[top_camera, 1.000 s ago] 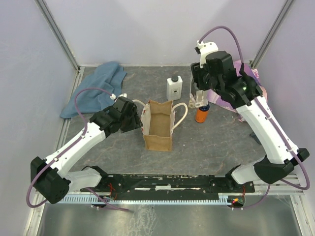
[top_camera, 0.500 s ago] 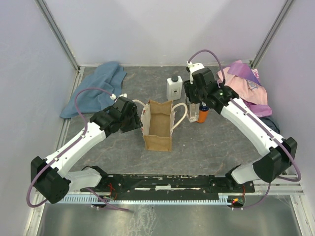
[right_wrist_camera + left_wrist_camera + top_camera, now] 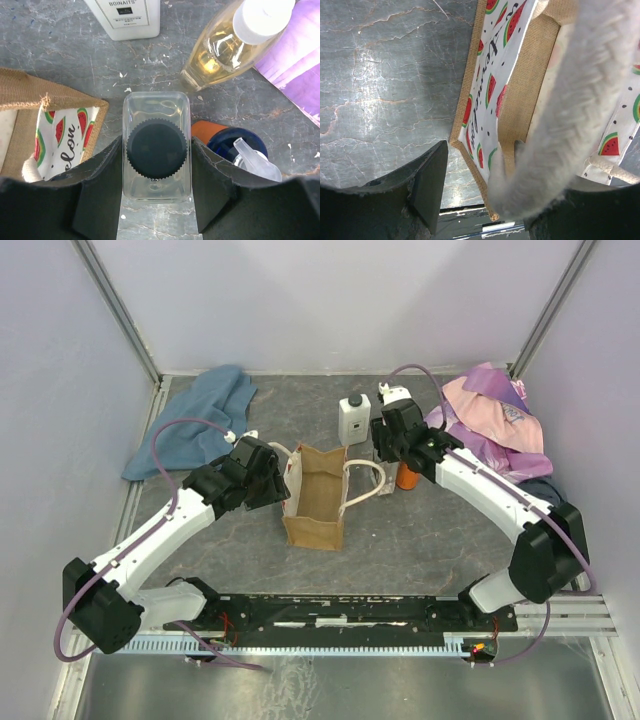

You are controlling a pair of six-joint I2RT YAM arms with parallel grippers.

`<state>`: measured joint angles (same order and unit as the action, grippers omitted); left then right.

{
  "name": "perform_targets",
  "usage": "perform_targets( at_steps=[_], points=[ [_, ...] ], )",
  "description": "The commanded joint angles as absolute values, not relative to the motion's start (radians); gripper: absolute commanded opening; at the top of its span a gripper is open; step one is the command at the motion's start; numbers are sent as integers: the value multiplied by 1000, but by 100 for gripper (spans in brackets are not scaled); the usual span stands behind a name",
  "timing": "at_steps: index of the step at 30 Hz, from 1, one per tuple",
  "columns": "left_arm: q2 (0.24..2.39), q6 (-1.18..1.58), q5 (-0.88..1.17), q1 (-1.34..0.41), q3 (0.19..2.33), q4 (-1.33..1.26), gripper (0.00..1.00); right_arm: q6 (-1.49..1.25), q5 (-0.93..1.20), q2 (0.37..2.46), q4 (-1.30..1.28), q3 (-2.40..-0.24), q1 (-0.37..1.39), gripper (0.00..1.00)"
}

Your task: Take the personal care products out of the canvas bag

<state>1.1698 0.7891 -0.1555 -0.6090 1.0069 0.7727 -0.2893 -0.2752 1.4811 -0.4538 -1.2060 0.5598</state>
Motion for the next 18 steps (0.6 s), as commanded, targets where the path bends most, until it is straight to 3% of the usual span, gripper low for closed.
perform_targets(
  at_steps=[1, 3, 12, 18],
  points=[
    [1166, 810, -160, -613, 1026, 761, 63, -310, -312, 1457, -262, -1244, 558, 42],
    [1166, 810, -160, -612, 1025, 761, 63, -313, -308, 1460, -266, -1243, 558, 48],
    [1163, 807, -161, -613, 1018, 759, 63, -317, -300, 1430, -299, -1258, 558, 94],
    [1165, 822, -136, -612, 1020, 732, 63, -348, -280, 1352, -398, -1352, 561, 99]
  ],
)
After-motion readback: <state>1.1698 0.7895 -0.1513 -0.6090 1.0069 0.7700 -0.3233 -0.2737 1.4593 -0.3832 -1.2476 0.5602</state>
